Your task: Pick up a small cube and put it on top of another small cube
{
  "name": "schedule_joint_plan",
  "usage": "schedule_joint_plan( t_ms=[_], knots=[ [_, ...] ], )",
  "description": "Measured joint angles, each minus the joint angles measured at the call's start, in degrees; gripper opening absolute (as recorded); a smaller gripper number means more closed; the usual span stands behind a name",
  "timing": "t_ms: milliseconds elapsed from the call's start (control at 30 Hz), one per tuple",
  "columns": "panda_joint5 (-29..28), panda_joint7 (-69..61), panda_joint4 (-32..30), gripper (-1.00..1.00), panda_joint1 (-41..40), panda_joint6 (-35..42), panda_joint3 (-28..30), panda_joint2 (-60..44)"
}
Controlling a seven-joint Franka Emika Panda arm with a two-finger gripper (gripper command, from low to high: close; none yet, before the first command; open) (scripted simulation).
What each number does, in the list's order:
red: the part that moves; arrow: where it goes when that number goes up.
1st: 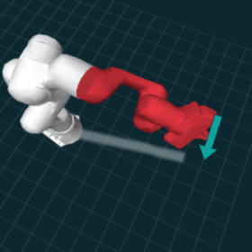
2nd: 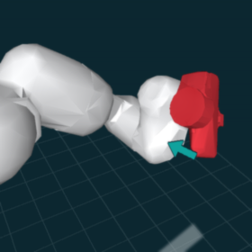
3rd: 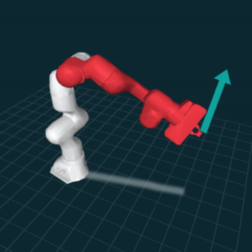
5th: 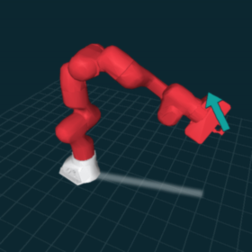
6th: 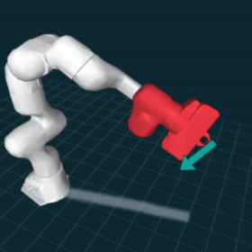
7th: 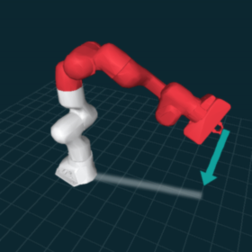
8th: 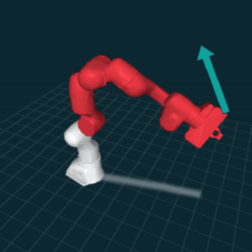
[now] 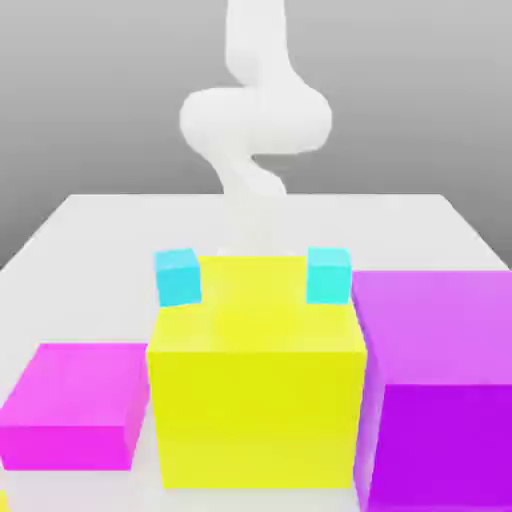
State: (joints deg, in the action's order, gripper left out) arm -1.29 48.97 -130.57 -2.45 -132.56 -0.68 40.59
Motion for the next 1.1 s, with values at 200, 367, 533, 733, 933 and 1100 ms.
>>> schedule_joint_plan(
  t_ms=[200,367,533,733,933,1100],
  knots=[
    [-2.99,7.57,2.97,0.0,-5.62,-1.89,-1.17,-12.86],
    [-5.27,13.58,5.38,0.0,-9.1,-3.4,-0.92,-23.29],
    [-6.45,18.83,7.77,0.0,-11.81,-4.97,0.37,-33.65],
    [-5.51,23.54,10.58,0.0,-15.5,-7.08,2.11,-45.95],
    [-1.82,26.46,13.33,0.0,-18.22,-9.33,3.67,-58.09],
    [2.87,27.88,15.65,0.0,-21.49,-11.09,4.0,-68.03]
  ],
)
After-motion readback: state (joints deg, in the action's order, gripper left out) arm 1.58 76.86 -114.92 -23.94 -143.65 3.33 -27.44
